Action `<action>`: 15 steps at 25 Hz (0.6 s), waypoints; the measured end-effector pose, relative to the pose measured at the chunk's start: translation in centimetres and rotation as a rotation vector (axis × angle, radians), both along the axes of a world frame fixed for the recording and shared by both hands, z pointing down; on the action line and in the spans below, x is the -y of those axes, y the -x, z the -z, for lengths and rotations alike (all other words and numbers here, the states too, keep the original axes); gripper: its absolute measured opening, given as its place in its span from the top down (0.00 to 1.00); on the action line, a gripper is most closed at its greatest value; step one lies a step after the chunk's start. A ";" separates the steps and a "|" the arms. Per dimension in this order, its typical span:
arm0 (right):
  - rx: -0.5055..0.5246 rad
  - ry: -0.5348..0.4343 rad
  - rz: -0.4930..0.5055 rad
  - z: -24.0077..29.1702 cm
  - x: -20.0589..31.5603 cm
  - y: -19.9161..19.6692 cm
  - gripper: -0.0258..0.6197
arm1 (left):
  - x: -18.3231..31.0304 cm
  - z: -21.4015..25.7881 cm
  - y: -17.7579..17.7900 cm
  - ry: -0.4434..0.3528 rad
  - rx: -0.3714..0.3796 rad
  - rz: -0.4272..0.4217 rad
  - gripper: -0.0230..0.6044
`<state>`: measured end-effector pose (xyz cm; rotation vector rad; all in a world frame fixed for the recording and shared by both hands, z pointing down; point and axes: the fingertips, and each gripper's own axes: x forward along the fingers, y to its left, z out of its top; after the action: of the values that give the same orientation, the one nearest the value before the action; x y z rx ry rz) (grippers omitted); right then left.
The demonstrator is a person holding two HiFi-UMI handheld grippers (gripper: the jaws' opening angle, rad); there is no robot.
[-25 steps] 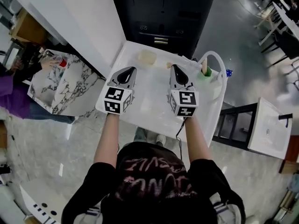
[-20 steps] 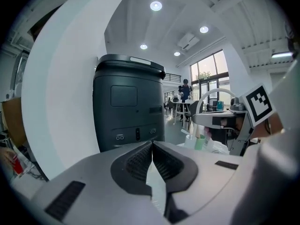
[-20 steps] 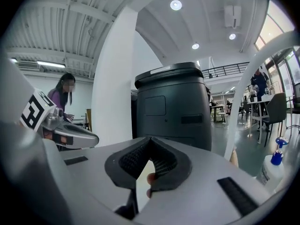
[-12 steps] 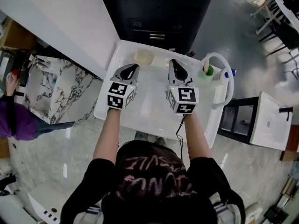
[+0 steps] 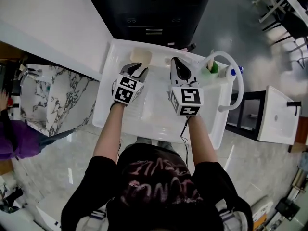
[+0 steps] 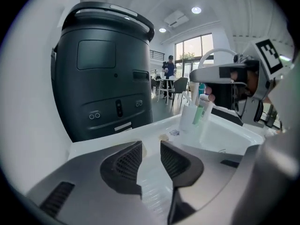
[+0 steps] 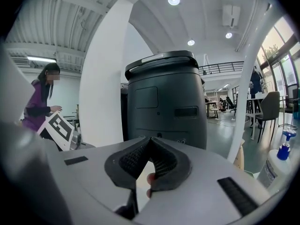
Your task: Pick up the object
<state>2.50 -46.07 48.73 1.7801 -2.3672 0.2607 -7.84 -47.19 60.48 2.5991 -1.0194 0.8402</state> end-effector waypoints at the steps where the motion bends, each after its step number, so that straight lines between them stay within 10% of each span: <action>1: -0.001 0.002 -0.004 -0.1 0.2 -0.1 0.94 | 0.3 -0.6 -0.2 0.005 0.026 -0.019 0.76; 15: -0.020 0.046 -0.043 -2.3 1.6 -1.5 0.94 | 3.2 -7.9 -2.5 0.079 0.249 -0.212 0.71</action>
<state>3.97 -47.71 51.02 1.8052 -2.2925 0.2992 -5.37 -50.38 68.35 2.6129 -0.7562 1.2544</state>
